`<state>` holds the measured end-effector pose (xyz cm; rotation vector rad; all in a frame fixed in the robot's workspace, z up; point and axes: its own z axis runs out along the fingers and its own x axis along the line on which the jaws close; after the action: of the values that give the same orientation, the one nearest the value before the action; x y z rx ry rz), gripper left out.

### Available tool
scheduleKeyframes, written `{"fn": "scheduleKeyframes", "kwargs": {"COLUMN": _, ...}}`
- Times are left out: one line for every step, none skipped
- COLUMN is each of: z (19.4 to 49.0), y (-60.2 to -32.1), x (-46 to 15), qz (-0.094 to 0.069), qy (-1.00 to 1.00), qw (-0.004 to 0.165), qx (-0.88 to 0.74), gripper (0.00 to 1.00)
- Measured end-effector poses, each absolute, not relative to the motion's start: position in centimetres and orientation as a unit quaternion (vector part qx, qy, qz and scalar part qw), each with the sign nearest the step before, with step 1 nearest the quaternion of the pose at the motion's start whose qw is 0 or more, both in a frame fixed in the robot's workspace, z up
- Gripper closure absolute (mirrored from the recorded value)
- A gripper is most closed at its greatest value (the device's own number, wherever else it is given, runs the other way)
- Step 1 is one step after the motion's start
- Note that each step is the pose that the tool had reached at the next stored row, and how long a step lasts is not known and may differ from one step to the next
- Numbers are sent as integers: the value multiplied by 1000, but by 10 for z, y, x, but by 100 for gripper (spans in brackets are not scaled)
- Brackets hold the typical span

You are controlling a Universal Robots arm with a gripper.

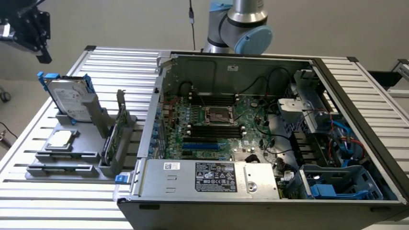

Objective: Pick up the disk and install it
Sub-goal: 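Pick up the disk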

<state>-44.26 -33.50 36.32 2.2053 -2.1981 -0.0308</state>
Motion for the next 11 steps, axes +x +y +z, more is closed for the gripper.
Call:
{"fn": "scheduleKeyframes", "kwargs": {"z": 363, "y": -335, "x": -443, "qz": -9, "qy": -699, "qw": 13, "qx": 715, "gripper": 89}}
{"fn": "scheduleKeyframes", "kwargs": {"z": 363, "y": -335, "x": -443, "qz": -7, "qy": -694, "qw": 12, "qx": 720, "gripper": 89}}
{"fn": "scheduleKeyframes", "kwargs": {"z": 363, "y": -335, "x": -443, "qz": -5, "qy": -690, "qw": 10, "qx": 723, "gripper": 89}}
{"fn": "scheduleKeyframes", "kwargs": {"z": 363, "y": -335, "x": -443, "qz": -3, "qy": -687, "qw": 9, "qx": 726, "gripper": 89}}
{"fn": "scheduleKeyframes", "kwargs": {"z": 363, "y": -335, "x": -443, "qz": -2, "qy": -685, "qw": 8, "qx": 728, "gripper": 89}}
{"fn": "scheduleKeyframes", "kwargs": {"z": 363, "y": -335, "x": -443, "qz": -2, "qy": -684, "qw": 8, "qx": 729, "gripper": 89}}
{"fn": "scheduleKeyframes", "kwargs": {"z": 363, "y": -335, "x": -443, "qz": -2, "qy": -684, "qw": 8, "qx": 729, "gripper": 88}}
{"fn": "scheduleKeyframes", "kwargs": {"z": 363, "y": -335, "x": -443, "qz": -2, "qy": -684, "qw": 8, "qx": 729, "gripper": 83}}
{"fn": "scheduleKeyframes", "kwargs": {"z": 363, "y": -335, "x": -443, "qz": -2, "qy": -684, "qw": 8, "qx": 729, "gripper": 76}}
{"fn": "scheduleKeyframes", "kwargs": {"z": 362, "y": -335, "x": -444, "qz": -2, "qy": -684, "qw": 8, "qx": 729, "gripper": 76}}
{"fn": "scheduleKeyframes", "kwargs": {"z": 362, "y": -335, "x": -444, "qz": -2, "qy": -684, "qw": 8, "qx": 729, "gripper": 70}}
